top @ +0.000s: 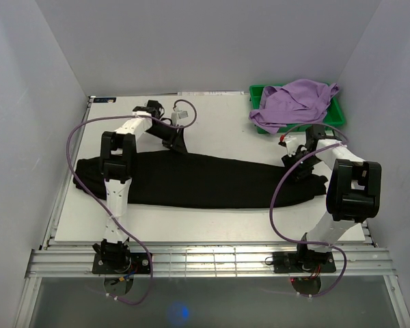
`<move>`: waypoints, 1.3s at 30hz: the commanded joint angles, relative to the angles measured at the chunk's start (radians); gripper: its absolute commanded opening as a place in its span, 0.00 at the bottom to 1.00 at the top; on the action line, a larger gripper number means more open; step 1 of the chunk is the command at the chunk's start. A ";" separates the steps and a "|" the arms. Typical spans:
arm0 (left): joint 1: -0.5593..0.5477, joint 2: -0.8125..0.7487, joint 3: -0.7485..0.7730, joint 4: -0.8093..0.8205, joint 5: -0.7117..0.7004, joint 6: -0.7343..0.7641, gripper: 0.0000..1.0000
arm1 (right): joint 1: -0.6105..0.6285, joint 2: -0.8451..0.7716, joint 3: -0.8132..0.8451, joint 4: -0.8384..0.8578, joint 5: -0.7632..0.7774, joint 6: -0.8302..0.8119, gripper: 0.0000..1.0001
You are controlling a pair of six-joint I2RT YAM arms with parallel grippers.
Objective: Fold and stack the trousers
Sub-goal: Fold the trousers
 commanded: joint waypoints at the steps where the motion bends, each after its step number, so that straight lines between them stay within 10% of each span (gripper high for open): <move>1: 0.016 -0.141 -0.111 -0.008 0.028 0.071 0.48 | 0.005 -0.004 -0.013 0.041 0.075 -0.053 0.39; 7: 0.016 -0.348 -0.334 0.180 0.016 0.144 0.02 | 0.005 0.002 -0.063 0.021 0.110 -0.107 0.35; 20: -0.107 -0.811 -1.028 0.913 -0.358 0.375 0.00 | -0.001 -0.016 -0.047 -0.039 0.135 -0.142 0.31; 27: -0.115 -0.651 -0.994 1.165 -0.637 0.311 0.00 | -0.011 -0.041 -0.083 -0.035 0.150 -0.127 0.32; 32: -0.113 -0.583 -0.837 1.075 -0.677 0.228 0.62 | -0.011 -0.049 -0.033 -0.041 0.158 -0.111 0.45; 39: -0.014 -0.745 -0.751 0.751 -0.594 0.108 0.78 | -0.014 -0.044 -0.001 -0.055 0.229 -0.072 0.51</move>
